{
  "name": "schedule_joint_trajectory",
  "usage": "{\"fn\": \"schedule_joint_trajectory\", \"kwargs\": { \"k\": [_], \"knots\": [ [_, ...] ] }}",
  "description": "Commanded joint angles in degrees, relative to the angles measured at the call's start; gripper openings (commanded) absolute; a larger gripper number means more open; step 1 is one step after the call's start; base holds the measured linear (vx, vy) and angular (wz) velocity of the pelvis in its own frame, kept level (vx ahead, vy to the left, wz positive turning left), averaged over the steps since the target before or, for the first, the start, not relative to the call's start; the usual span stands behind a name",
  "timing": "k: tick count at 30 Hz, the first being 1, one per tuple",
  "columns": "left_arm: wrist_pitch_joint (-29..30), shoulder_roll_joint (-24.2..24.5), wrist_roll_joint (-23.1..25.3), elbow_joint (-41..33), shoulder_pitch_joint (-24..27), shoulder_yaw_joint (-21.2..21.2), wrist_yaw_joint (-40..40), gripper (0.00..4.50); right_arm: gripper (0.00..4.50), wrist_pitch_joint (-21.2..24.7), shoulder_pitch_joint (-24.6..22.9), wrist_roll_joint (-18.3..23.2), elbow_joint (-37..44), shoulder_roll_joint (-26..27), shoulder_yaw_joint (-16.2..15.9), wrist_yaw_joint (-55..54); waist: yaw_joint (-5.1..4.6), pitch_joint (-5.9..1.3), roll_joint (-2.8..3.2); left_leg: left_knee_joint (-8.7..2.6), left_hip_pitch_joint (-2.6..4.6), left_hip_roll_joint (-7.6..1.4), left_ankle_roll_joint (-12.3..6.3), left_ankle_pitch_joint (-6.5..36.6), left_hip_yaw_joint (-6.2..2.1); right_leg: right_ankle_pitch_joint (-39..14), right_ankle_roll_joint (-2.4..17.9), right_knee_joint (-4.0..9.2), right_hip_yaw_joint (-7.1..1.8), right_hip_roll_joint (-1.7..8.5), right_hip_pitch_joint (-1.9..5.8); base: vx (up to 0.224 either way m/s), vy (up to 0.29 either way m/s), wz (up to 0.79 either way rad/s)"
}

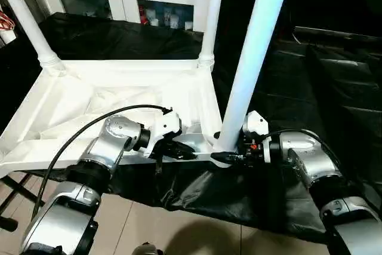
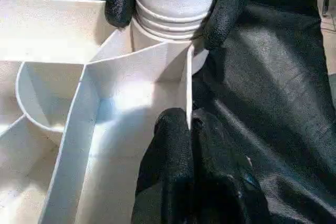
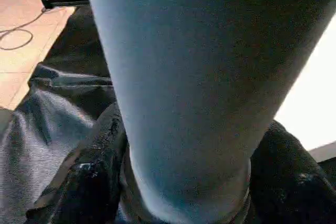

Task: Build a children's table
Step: Rotate leg to tighten

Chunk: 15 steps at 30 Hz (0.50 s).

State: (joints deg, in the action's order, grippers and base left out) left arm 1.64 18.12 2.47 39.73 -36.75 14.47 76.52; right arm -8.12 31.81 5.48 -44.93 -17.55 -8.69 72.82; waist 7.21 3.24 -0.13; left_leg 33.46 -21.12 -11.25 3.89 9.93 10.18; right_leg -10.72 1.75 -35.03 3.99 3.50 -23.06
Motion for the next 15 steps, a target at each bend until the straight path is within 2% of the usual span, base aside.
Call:
{"fn": "schedule_joint_trajectory", "kwargs": {
  "k": [1, 4, 5, 7, 8, 9, 11, 12, 13, 14, 15],
  "knots": [
    [0.2, -2.3, -2.2, -1.8, -0.8, -1.3, -4.1, 0.0, 2.69, -0.1, -1.5, -0.7, 0.0, 2.9, -1.5, -3.1, 0.02, -3.7, -0.9, -3.72, 0.54, -2.57, -4.47, 10.1, -0.51, -13.2, 11.7, 4.22, -2.84, 5.29, 2.86, 0.0, 0.0, 0.0],
    [0.7, -3.6, -0.7, -0.1, -1.8, -1.8, -9.3, 0.0, 2.69, -0.2, -0.2, -2.1, -2.6, 5.1, 0.4, -12.8, -0.53, -3.39, -0.87, -4.06, 0.78, -2.41, -2.77, 12.4, -0.67, -18.2, 10.5, 4.79, -2.84, 5.34, 2.51, 0.0, 0.0, 0.0],
    [1.5, -5.0, 0.4, 1.3, -2.9, -2.1, -13.4, 0.0, 2.69, 0.7, 0.8, -2.6, -4.6, 6.8, 1.9, -19.8, -0.86, -3.32, -1.02, -4.16, 0.82, -2.3, -2.2, 13.2, -0.73, -20.5, 9.7, 5.09, -2.85, 5.37, 2.52, 0.0, 0.0, 0.0],
    [2.4, -6.2, 1.3, 2.3, -3.6, -2.3, -17.0, 0.0, 2.68, 1.2, 1.1, -2.8, -5.4, 8.2, 2.7, -24.4, -1.27, -3.3, -0.82, -4.32, 1.13, -2.32, -1.14, 14.4, -0.86, -22.2, 9.2, 5.38, -2.88, 5.3, 2.33, 0.0, 0.0, 0.0],
    [3.6, -8.3, 2.2, 3.8, -4.6, -2.5, -21.9, 0.0, 2.68, 1.8, 1.5, -3.4, -6.3, 10.1, 3.5, -30.2, -1.37, -3.36, -0.79, -4.3, 0.97, -2.32, -0.94, 14.3, -0.86, -21.6, 9.2, 5.31, -2.97, 5.37, 2.43, 0.0, 0.0, 0.0],
    [4.3, -9.5, 2.5, 4.3, -5.0, -2.6, -24.0, 0.0, 2.68, 2.4, 1.7, -4.1, -6.7, 11.1, 3.6, -33.8, -1.46, -3.32, -0.47, -4.37, 1.04, -2.3, -0.61, 14.0, -0.92, -20.6, 9.3, 5.25, -3.03, 5.32, 2.38, 0.0, 0.0, 0.0],
    [5.0, -11.6, 2.8, 5.3, -5.7, -2.5, -27.0, 0.0, 2.68, 3.5, 2.5, -5.5, -7.9, 13.0, 3.7, -40.2, -1.63, -3.51, -0.63, -4.23, 0.89, -2.18, -0.85, 13.0, -0.85, -18.1, 9.7, 5.05, -3.07, 5.25, 2.55, 0.0, 0.0, 0.0],
    [5.2, -12.6, 3.0, 5.7, -6.0, -2.2, -28.1, 0.0, 2.68, 3.8, 2.9, -5.6, -8.6, 14.2, 3.9, -42.2, -1.65, -3.52, -0.33, -4.25, 0.94, -2.17, -0.83, 13.0, -0.85, -17.4, 10.0, 5.03, -3.12, 5.24, 2.47, 0.0, 0.0, 0.0],
    [5.2, -13.3, 3.1, 5.9, -6.3, -2.0, -28.9, 0.0, 2.68, 4.0, 3.2, -5.4, -9.1, 15.2, 4.2, -43.3, -1.85, -3.54, -0.63, -4.21, 0.85, -2.05, -0.99, 13.3, -0.85, -16.8, 10.1, 4.96, -3.04, 5.18, 2.62, 0.0, 0.0, 0.0],
    [5.0, -14.2, 3.3, 6.1, -6.7, -1.8, -29.7, 0.0, 2.68, 3.9, 3.7, -5.5, -9.6, 16.3, 4.2, -44.9, -1.83, -3.64, -0.42, -4.06, 0.82, -1.98, -1.44, 13.0, -0.75, -15.9, 10.2, 5.04, -3.12, 5.24, 2.7, 0.0, 0.0, 0.0],
    [4.9, -14.8, 3.3, 6.3, -6.9, -1.7, -29.8, 0.0, 2.68, 2.9, 4.0, -5.5, -10.0, 17.1, 4.2, -45.0, -1.84, -3.64, -0.47, -4.01, 0.84, -1.97, -1.63, 12.7, -0.69, -15.4, 10.3, 5.01, -3.17, 5.21, 2.6, 0.0, 0.0, 0.0]
  ]
}}
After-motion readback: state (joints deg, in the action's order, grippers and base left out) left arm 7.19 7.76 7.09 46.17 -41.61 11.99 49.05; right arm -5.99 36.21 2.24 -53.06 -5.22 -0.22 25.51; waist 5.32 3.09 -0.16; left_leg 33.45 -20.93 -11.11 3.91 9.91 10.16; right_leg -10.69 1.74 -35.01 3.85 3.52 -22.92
